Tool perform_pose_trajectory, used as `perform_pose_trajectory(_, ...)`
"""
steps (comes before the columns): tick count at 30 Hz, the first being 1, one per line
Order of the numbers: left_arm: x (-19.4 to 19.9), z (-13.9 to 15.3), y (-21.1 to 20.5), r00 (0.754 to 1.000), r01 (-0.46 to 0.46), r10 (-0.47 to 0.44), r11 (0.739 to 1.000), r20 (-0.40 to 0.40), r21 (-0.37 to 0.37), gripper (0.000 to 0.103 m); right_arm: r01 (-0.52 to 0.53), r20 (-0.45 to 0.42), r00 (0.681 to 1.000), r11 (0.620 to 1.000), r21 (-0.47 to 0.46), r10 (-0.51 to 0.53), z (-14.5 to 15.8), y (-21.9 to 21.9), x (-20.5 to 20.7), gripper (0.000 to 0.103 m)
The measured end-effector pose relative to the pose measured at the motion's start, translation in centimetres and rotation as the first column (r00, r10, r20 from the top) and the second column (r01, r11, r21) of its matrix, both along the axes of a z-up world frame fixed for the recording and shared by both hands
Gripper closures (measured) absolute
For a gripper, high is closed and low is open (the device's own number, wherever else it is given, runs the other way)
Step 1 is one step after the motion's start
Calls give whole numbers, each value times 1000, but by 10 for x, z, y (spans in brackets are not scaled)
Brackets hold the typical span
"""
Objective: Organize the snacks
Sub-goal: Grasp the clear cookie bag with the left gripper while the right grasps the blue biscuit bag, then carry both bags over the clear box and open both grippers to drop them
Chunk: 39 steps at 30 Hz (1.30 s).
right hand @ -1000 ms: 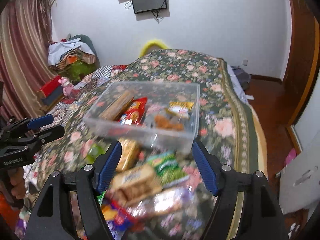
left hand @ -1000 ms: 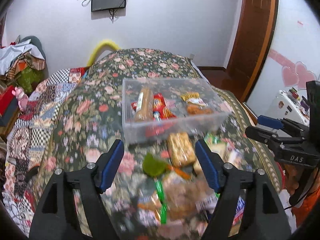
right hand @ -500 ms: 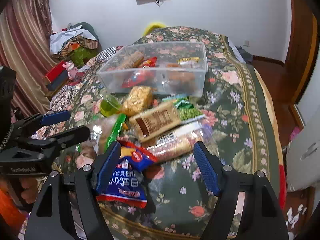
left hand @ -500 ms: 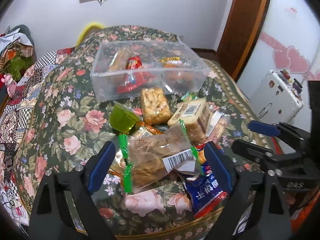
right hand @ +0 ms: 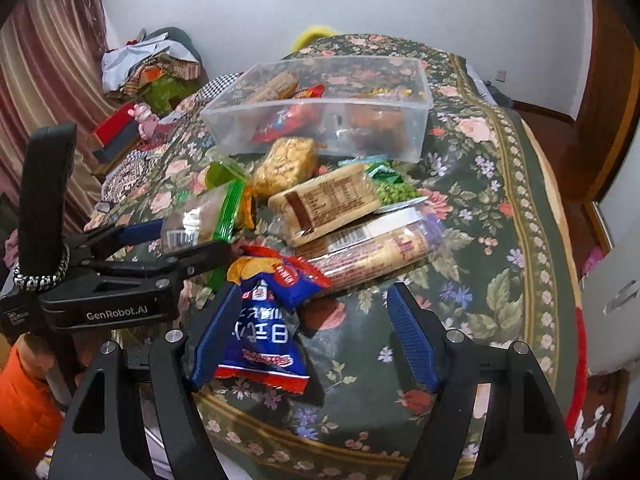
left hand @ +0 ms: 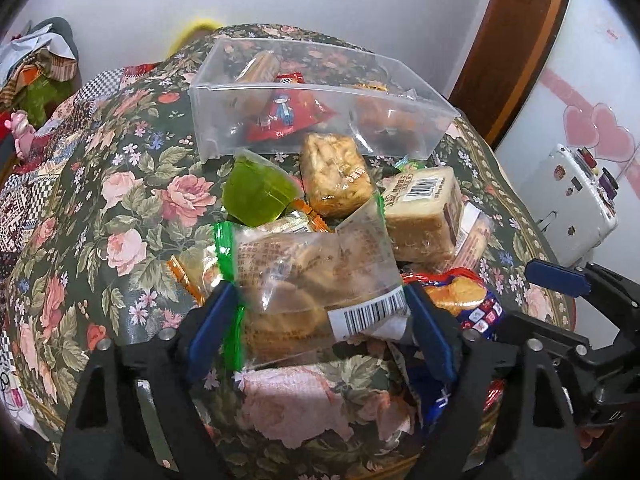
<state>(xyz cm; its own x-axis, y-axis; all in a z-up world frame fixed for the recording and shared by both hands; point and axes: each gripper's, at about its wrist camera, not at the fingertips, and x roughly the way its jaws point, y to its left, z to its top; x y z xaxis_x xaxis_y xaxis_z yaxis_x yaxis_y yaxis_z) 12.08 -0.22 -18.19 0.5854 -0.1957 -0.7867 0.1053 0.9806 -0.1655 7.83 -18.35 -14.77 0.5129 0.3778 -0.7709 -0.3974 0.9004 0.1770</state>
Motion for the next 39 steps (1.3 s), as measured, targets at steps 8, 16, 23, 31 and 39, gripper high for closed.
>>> perform_pose_trajectory(8,-22,13,20,999,-27,27,1000,35,2,31,-37,-36,999,999,3,37,-7,17,-1,31)
perform_pose_trajectory(16,-46,35,30,994,-33,29,999,109,35,31,-76,-93,993,997,-15,75,-24,41,4,25)
perform_pose_trajectory(23,-48,35,33,994,-39,37,999,105,22,31,-74,-83,994,997,-14,72,-25,38,1,42)
perform_pose_trajectory(31,-45,50,26,989,-34,31,999,143,18,31,-34,19,999,999,27,34,8,19,-7,44)
perform_pose_trajectory(39,-31,74,20,981,-31,28,999,193,14,31,2,113,994,998,57,-8,41,7,12,44)
